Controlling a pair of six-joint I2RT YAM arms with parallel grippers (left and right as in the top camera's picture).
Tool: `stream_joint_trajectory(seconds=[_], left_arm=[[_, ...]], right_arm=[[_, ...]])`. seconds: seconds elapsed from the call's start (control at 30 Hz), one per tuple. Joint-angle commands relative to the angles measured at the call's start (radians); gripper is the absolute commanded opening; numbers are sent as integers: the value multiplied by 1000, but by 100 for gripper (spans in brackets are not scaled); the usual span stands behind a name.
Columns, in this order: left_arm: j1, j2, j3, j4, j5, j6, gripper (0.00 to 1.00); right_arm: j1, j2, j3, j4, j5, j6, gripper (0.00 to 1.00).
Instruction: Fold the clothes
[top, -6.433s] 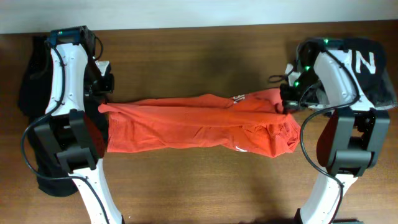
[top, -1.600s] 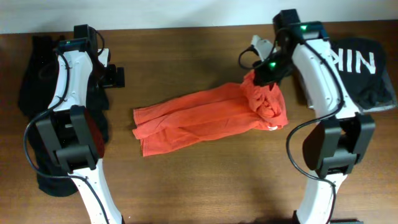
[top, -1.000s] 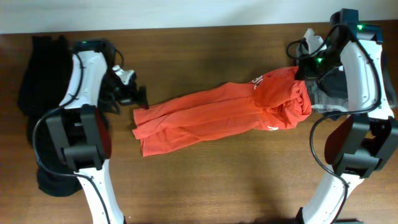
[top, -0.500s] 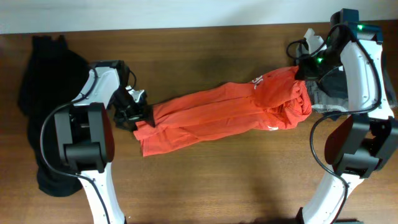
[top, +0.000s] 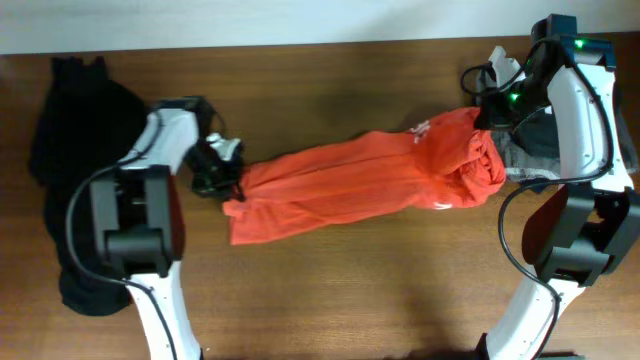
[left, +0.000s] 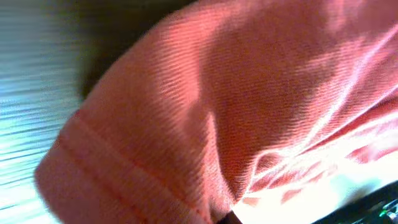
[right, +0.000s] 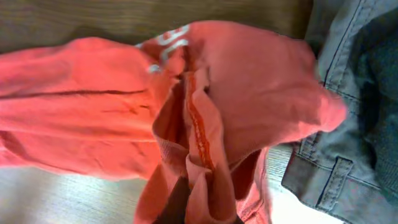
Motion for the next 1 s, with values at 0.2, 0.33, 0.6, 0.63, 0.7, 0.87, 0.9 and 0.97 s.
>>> stream_joint_trajectory(seconds=[0.2, 0.33, 0.6, 0.63, 0.7, 0.87, 0.9, 0.97], left_arm=[[179, -118, 82, -6, -19, 55, 1], [177, -126, 111, -10, -52, 55, 1], [133, -153, 193, -34, -52, 55, 1], [111, -154, 201, -36, -53, 55, 1], [63, -154, 207, -35, -53, 55, 1], [-63, -154, 207, -14, -80, 26, 1], [-84, -154, 208, -3, -83, 20, 1], [-121, -154, 208, 23, -83, -3, 1]], right_arm=[[-5, -14, 26, -1, -59, -10, 4], [-5, -14, 26, -1, -68, -2, 4], [-4, -14, 26, -8, -68, -2, 4], [-3, -14, 26, -9, -68, -2, 4], [5, -14, 26, -10, -68, -2, 4], [29, -12, 26, -10, -66, -2, 4], [34, -12, 26, -10, -65, -3, 4], [38, -12, 26, -10, -64, -2, 4]])
